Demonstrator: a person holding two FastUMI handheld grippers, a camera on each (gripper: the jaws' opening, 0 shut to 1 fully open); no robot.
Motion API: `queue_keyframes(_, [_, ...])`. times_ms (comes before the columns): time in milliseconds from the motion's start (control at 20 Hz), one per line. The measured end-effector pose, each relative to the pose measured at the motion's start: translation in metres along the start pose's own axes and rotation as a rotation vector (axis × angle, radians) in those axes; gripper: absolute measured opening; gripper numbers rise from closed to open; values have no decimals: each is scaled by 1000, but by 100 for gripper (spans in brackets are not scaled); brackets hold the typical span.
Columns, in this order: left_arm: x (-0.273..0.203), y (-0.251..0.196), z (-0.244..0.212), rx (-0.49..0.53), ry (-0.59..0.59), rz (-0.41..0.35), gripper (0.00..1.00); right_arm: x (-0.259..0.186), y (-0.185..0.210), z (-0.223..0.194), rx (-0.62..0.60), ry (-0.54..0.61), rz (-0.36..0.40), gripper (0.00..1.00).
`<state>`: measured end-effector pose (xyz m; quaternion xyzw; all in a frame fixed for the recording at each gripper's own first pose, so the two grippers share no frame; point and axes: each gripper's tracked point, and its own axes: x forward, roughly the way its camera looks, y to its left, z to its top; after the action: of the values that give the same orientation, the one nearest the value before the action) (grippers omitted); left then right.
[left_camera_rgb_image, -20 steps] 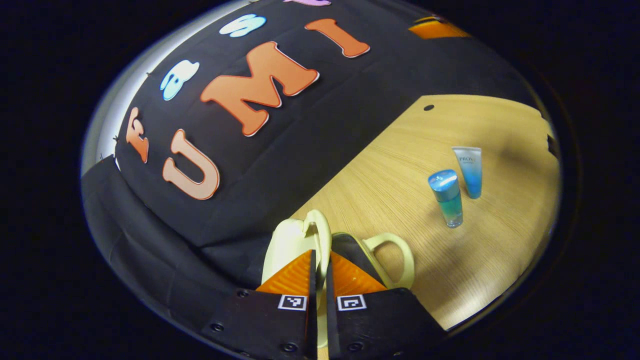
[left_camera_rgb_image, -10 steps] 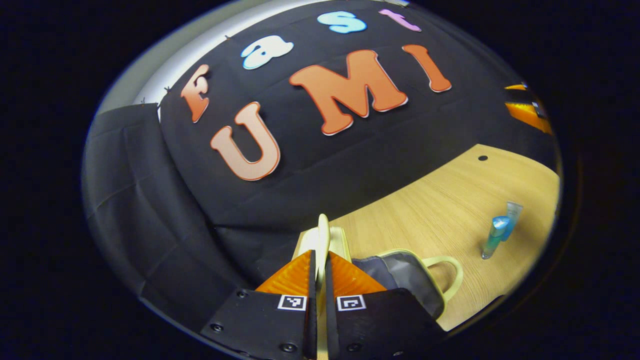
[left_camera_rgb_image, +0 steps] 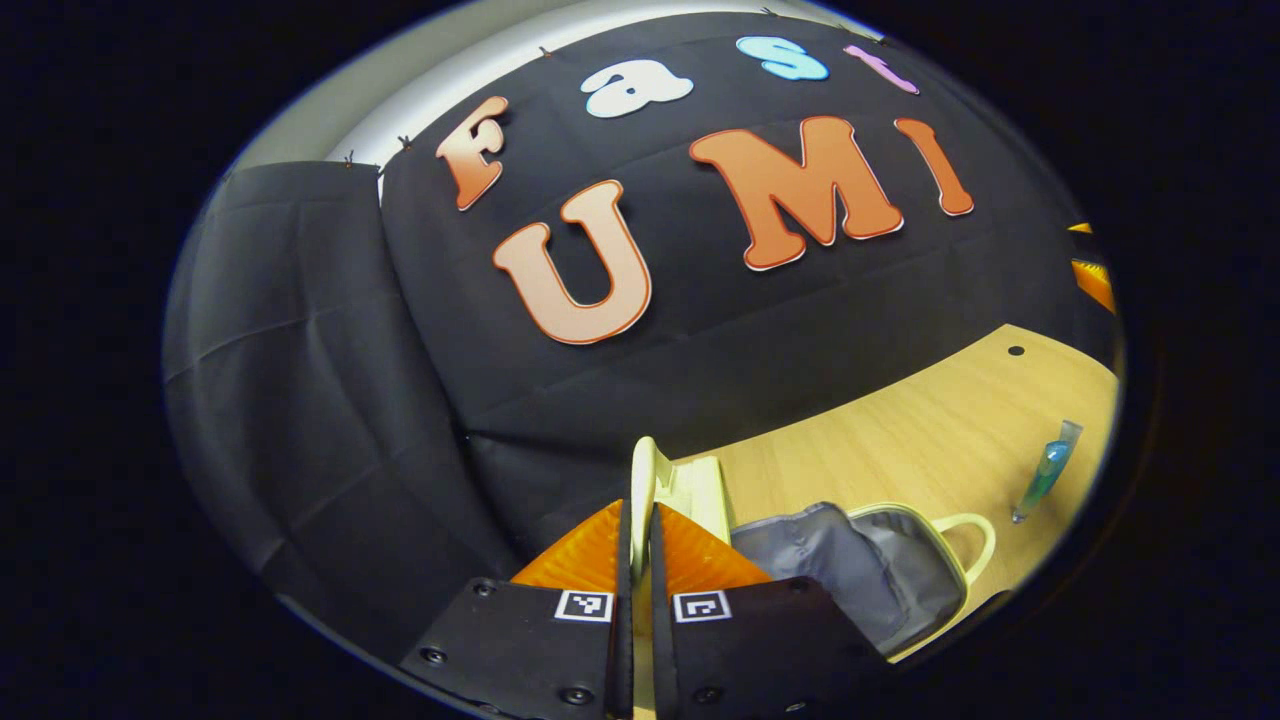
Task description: First open the suitcase, pack the skin care products into it, and then close the suitcase.
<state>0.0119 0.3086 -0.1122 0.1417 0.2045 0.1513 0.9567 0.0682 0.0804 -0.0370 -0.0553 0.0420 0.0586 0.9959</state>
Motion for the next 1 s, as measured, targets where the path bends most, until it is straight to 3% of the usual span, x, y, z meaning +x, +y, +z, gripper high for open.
queue_keyframes(250, [25, 50, -35, -25, 43, 45, 8, 1, 19, 0, 0, 20, -27, 95])
queue_keyframes(550, [49, 88, -77, 17, 85, 57, 8, -1, 45, -7, 22, 59, -52, 96])
queue_keyframes(1000, [84, 134, -188, -33, 260, 78, 8, 3, 62, -9, 0, 92, -71, 95])
